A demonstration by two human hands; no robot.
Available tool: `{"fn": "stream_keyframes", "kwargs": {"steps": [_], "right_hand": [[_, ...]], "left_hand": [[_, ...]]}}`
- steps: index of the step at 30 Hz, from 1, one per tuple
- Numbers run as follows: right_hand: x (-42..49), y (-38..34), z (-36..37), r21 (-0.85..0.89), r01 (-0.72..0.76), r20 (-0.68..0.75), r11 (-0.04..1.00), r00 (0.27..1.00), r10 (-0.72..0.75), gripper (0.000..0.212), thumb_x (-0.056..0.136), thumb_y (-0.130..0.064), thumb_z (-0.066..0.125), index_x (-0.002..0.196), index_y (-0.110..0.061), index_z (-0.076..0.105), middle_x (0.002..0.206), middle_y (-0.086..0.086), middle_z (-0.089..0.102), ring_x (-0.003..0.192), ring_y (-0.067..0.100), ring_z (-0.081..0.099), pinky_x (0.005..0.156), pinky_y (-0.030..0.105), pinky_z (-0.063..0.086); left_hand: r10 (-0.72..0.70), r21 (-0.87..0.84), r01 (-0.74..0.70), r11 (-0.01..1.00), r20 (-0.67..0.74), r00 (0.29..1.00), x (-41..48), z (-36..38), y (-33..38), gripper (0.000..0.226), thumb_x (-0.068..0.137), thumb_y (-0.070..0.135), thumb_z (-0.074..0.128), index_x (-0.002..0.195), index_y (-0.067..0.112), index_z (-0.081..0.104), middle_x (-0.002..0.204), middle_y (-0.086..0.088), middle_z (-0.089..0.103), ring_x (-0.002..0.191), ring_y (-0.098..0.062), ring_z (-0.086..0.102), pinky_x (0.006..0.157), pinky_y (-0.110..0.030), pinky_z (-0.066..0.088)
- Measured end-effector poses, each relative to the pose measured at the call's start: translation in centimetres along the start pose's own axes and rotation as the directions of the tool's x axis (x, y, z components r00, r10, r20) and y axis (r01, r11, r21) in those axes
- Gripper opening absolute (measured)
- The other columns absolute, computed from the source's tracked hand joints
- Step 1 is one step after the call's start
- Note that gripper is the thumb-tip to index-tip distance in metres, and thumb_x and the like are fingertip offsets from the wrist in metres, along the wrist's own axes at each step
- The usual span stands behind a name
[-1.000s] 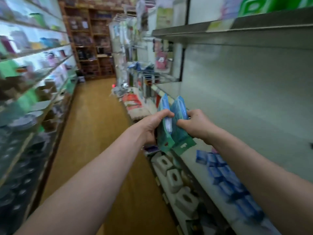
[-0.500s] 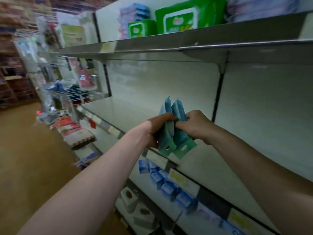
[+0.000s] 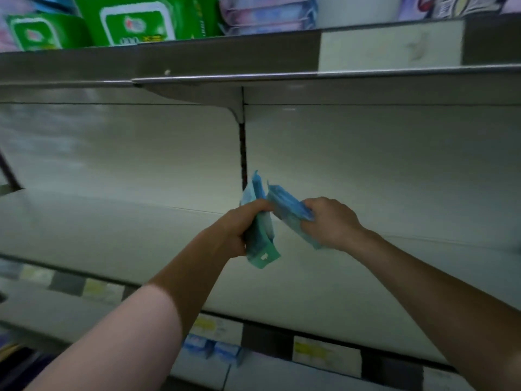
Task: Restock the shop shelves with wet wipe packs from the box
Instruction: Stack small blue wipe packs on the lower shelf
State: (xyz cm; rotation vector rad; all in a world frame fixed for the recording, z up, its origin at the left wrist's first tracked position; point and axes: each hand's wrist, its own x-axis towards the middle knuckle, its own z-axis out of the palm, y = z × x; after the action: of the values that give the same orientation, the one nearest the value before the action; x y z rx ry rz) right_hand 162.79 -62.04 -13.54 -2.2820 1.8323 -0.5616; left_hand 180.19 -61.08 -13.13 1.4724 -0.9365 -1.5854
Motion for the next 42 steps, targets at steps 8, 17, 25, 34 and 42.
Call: {"fn": "stream_keyframes", "kwargs": {"steps": [8,17,25,34,42], "right_hand": [[-1.4,9.4,2.7,-0.319,-0.013,-0.141,0.948,0.989,-0.034,0.038,0.09,-0.009,0.045,0.119,-0.028,0.059,0.103,-0.001,0.067,0.092,0.02,0.061,0.067,0.026,0.04],[0.3,14.0,5.2,-0.387,-0.013,-0.058,0.922,0.998,-0.011,0.041,0.089,-0.009,0.046,0.126,-0.025,0.057,0.112,0.002,0.064,0.103,0.023,0.06,0.078,0.029,0.047],[0.8,16.0,2.2,0.041,-0.069,0.331,0.997,0.942,0.051,0.037,0.089,-0.02,0.061,0.125,-0.015,0.057,0.127,0.004,0.057,0.112,0.022,0.056,0.092,0.029,0.045],[-0.6,13.7,-1.4,0.758,-0.582,0.521,0.293,0.812,0.264,0.032,0.092,-0.035,0.061,0.111,-0.009,0.054,0.107,0.013,0.061,0.085,0.029,0.07,0.071,0.037,0.059],[0.3,16.8,-1.9,0.851,-0.481,0.364,0.211,0.829,0.425,0.061,0.086,0.008,0.062,0.141,-0.008,0.041,0.128,0.019,0.054,0.095,0.025,0.061,0.068,0.031,0.053]], "left_hand": [[0.036,0.068,-0.037,0.997,0.023,0.999,1.5,2.8,-0.3,0.047,0.08,0.028,0.074,0.114,0.013,0.047,0.103,-0.009,0.059,0.091,-0.023,0.059,0.069,-0.035,0.052],[-0.006,-0.039,0.01,0.999,0.111,0.994,3.6,7.6,-0.5,0.044,0.082,0.017,0.072,0.119,0.01,0.049,0.114,-0.013,0.059,0.106,-0.029,0.06,0.091,-0.049,0.051],[-0.018,-0.249,0.052,0.967,0.135,0.991,5.9,9.7,-1.5,0.012,0.083,0.004,0.057,0.092,0.009,0.051,0.106,-0.018,0.058,0.106,-0.04,0.061,0.08,-0.058,0.053],[0.023,-0.464,0.135,0.876,0.319,0.947,7.8,13.9,-1.8,0.029,0.076,0.007,0.045,0.104,0.006,0.046,0.12,-0.023,0.052,0.115,-0.044,0.055,0.08,-0.053,0.053],[-0.066,-0.37,0.12,0.921,0.156,0.986,8.4,13.5,-2.0,0.03,0.09,0.029,0.062,0.109,0.007,0.058,0.108,-0.019,0.062,0.097,-0.033,0.063,0.075,-0.045,0.054]]}}
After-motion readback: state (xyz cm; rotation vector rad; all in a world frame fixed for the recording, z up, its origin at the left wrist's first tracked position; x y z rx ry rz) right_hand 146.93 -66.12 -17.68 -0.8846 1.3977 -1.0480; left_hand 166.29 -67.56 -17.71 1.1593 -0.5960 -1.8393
